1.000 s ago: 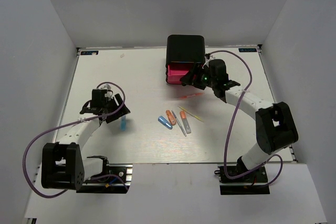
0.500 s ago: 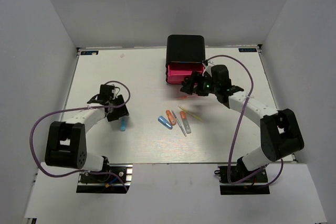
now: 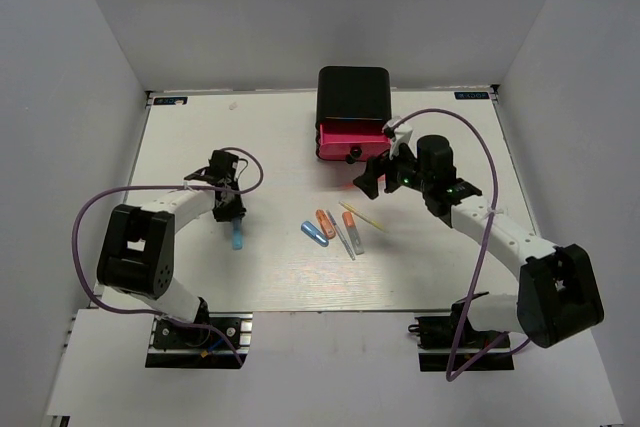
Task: Sort the stationery into containers
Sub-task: Pick up the pen from the center of the board.
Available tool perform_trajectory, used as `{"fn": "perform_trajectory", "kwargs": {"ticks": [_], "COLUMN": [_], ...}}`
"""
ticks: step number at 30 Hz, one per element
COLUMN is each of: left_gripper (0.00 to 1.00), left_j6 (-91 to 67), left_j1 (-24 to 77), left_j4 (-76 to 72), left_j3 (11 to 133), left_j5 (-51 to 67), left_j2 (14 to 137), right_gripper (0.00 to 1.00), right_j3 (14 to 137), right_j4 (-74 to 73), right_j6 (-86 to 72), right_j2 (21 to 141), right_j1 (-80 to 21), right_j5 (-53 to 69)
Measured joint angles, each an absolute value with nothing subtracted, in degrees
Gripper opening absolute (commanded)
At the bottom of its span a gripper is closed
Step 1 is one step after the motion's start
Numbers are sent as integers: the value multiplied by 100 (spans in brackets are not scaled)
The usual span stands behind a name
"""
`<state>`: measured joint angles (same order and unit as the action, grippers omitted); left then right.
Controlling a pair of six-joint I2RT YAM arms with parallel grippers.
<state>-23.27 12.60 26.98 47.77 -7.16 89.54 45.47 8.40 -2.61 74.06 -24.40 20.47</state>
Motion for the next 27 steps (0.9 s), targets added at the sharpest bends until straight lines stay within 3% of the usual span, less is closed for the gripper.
{"fn": "perform_trajectory", "kwargs": {"ticks": [5, 9, 10, 12, 13, 14, 15, 16, 21, 27], "left_gripper": [12, 7, 6, 4, 3, 3, 3, 3, 3, 2], "left_j6": [-2303, -2303, -2296, -2287, -2274, -2274, -2274, -2300, -2727, -3763], "left_j1": [1376, 1452, 1479, 1525, 1538, 1544, 1551, 1553, 1559, 1664], "left_j4": [2698, 2790, 2840, 2921, 2906, 2882, 2810, 2694, 1658, -84], "left_j3": [4775, 4770, 4772, 4856, 4952, 5078, 5264, 5441, 6320, 6514], "left_j5": [-832, -711, -615, -318, -132, 80, 285, 530, 1505, 2137], "left_j2": [8949, 8855, 8772, 8536, 8394, 8265, 8136, 8031, 7743, 8047], "right_gripper": [87, 77, 65, 52, 28, 15, 4, 0, 0, 0], "right_j3": [4357, 4209, 4209, 4209, 4209, 4209, 4209, 4180, 3634, 3459], "right_j4": [1074, 1138, 1160, 1177, 1179, 1179, 1181, 1229, 1559, 1625], "right_j6": [357, 615, 692, 884, 980, 1092, 1146, 1192, 1297, 1378], "right_j2": [7264, 7124, 7116, 7072, 7046, 7017, 6987, 6952, 6490, 6226], "right_j1": [-2438, -2436, -2434, -2434, -2434, -2429, -2427, -2427, -2423, -2423], "right_j5": [2191, 2305, 2338, 2436, 2493, 2556, 2604, 2635, 2700, 2574]}}
